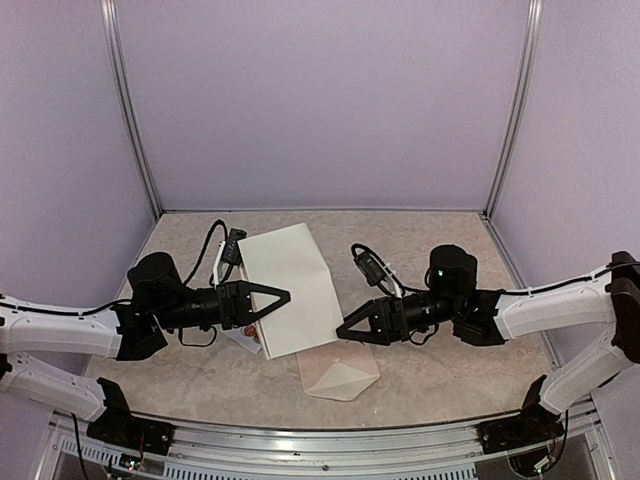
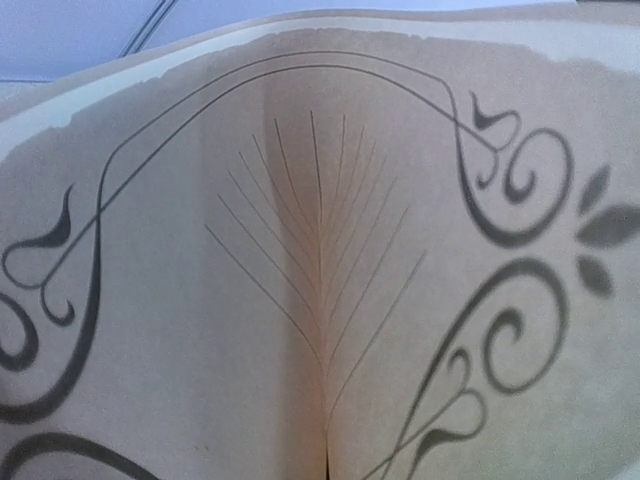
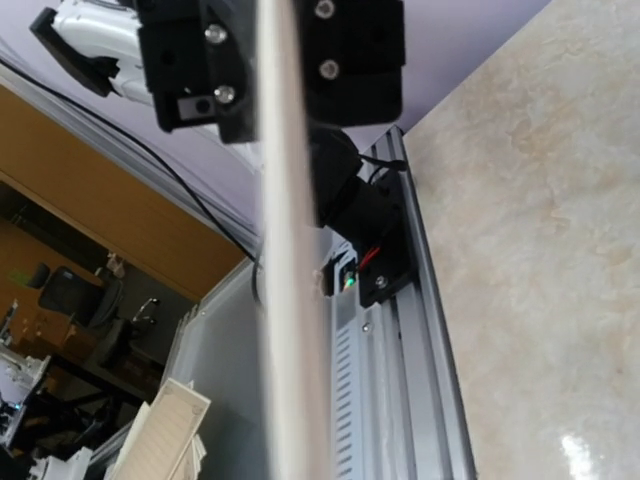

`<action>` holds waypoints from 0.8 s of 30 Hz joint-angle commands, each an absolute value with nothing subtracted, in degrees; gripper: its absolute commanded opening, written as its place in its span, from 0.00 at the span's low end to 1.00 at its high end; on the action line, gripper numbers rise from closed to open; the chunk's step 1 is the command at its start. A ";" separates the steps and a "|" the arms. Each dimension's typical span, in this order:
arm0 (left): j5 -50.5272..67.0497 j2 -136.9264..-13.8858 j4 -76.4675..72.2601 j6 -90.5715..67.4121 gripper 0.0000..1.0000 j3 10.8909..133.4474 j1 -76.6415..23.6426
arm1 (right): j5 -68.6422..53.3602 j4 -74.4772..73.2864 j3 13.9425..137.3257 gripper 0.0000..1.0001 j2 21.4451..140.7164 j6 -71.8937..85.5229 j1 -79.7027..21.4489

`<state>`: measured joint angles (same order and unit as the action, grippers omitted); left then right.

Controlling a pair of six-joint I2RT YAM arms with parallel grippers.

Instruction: Place the letter into the envelope and seal it

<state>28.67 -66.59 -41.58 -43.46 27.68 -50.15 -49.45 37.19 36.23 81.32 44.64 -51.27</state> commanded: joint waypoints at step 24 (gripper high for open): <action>33.96 -68.47 -34.57 -36.68 0.00 32.41 -55.28 | -48.58 42.22 47.21 0.00 82.36 44.29 -48.34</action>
